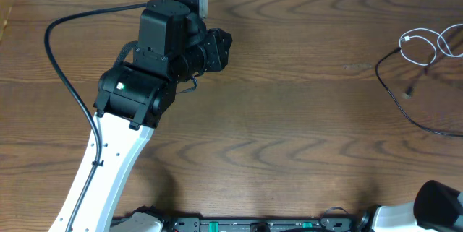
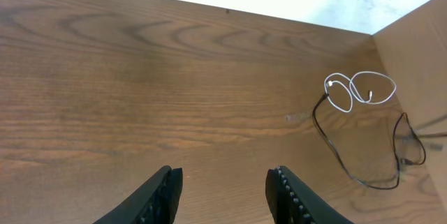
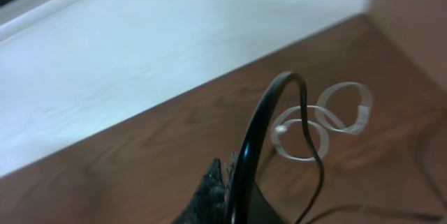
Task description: Untangle cables
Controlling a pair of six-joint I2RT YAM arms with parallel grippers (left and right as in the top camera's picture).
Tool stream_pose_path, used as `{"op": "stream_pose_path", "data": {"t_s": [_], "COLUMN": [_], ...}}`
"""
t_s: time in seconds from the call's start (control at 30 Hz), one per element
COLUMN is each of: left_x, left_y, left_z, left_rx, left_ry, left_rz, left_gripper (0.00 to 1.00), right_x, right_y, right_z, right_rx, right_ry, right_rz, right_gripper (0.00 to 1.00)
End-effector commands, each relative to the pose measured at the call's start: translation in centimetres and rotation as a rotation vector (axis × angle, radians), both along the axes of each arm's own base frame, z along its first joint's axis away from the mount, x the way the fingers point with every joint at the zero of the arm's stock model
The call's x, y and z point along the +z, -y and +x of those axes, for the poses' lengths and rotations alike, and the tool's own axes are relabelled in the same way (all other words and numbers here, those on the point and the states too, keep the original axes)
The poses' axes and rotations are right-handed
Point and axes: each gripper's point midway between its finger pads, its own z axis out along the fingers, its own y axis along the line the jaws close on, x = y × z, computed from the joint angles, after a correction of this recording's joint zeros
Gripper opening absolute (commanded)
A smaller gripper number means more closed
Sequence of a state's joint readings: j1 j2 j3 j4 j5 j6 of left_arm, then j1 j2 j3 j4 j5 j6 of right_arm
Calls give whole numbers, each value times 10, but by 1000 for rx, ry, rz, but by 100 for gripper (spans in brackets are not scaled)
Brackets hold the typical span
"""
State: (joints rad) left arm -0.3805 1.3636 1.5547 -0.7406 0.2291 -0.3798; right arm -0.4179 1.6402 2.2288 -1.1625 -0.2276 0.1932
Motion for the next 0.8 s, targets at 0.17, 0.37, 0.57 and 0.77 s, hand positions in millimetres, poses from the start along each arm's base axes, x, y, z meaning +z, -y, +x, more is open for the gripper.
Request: {"op": "stream_pose_path", "data": {"t_s": [0.17, 0.37, 0.57, 0.77], "left_x": [0, -1, -1, -1], "left_y": [-5, -5, -5, -5], "left_z": [2, 1, 1, 1], "left_rx": [1, 0, -1, -1], "left_ry": [13, 7, 8, 8], "left_rz": [28, 31, 33, 33], "left_gripper": [44, 44, 44, 44], "right_x": [-52, -90, -124, -133], "right_y": [65, 83, 96, 90], "right_z": [17, 48, 64, 61], "right_rx": [-123, -123, -130, -116], "right_ry": [-119, -164, -217, -253], "right_rz": [21, 42, 65, 97], "right_gripper": [1, 1, 29, 99]}}
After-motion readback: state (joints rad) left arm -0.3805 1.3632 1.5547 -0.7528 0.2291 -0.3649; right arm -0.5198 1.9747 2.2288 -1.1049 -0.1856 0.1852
